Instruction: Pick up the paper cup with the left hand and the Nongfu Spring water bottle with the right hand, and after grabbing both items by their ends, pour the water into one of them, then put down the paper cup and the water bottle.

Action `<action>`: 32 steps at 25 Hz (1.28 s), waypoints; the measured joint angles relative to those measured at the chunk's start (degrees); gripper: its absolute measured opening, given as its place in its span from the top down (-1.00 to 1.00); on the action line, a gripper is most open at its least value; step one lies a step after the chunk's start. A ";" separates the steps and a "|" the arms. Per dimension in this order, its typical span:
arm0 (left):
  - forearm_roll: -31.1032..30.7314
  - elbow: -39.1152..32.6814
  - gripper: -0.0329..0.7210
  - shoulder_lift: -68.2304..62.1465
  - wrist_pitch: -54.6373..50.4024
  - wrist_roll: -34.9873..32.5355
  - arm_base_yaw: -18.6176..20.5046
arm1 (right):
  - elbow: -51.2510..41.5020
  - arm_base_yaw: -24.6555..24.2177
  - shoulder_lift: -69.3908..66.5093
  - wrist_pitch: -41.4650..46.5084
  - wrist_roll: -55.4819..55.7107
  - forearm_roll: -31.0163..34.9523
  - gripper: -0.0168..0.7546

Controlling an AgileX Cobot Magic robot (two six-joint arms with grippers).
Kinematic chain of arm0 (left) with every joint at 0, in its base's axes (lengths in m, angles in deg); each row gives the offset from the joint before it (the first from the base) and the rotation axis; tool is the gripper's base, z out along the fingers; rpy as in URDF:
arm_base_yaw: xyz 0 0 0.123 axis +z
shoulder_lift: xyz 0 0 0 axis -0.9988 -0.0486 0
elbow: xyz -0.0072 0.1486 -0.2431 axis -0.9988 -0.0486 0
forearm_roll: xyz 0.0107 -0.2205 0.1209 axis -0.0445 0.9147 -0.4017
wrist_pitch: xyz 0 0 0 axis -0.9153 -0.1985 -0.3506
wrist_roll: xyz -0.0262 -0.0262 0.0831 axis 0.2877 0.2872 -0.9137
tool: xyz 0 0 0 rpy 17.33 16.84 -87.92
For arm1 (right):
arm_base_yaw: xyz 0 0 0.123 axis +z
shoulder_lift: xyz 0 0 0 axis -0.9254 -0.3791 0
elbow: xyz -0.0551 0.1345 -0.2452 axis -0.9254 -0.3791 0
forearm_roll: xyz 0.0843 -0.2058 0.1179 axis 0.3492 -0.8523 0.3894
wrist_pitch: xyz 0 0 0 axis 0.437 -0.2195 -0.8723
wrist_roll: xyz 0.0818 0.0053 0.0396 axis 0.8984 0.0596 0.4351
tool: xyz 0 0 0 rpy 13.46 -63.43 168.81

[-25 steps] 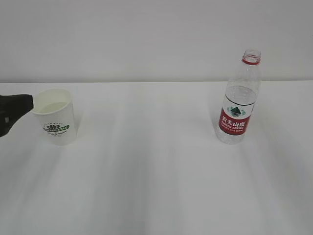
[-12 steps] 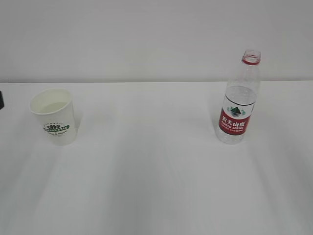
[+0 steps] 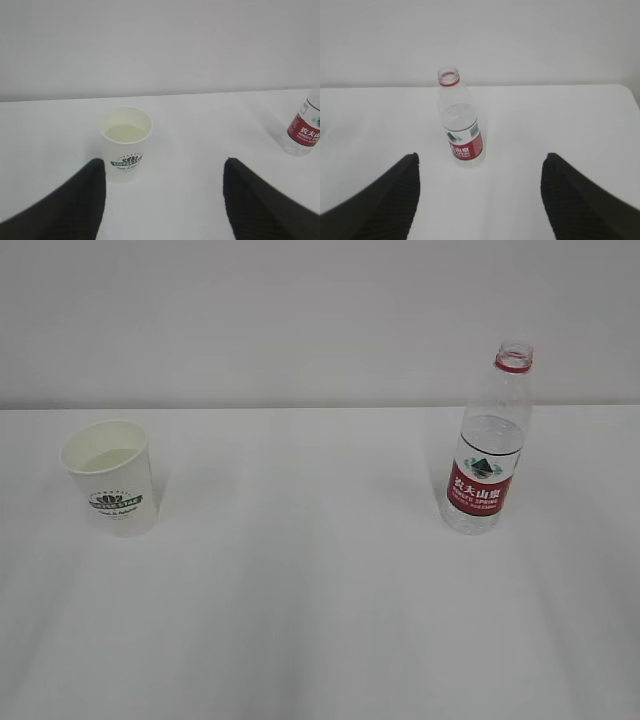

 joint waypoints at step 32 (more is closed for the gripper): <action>10.13 9.07 -0.35 6.87 -32.02 -18.54 0.00 | 0.24 0.00 10.98 24.41 -13.71 12.71 -0.52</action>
